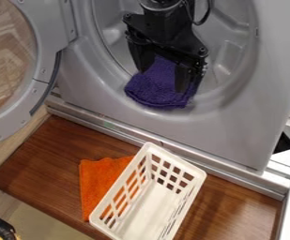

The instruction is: Took and laundered in the washing machine

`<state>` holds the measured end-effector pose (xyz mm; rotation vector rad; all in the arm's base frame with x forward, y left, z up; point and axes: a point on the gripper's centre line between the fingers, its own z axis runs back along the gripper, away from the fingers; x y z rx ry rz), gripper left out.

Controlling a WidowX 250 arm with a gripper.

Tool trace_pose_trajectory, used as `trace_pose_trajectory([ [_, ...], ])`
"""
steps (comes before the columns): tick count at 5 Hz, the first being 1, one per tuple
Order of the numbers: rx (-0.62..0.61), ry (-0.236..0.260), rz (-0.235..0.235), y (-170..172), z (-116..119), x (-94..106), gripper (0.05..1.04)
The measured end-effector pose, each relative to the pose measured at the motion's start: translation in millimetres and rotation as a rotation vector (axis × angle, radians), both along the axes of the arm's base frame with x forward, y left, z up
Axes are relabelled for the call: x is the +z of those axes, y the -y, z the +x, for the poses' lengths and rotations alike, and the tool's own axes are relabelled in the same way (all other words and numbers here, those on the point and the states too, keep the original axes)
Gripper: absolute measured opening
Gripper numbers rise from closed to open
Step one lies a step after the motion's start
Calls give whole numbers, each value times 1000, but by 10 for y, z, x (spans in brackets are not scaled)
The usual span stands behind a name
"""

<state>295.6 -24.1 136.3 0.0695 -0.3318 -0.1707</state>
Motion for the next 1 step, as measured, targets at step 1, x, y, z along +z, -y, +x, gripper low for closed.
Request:
trace_pose_trajectory([
  [1, 0, 2, 0, 0, 3, 4, 1000],
])
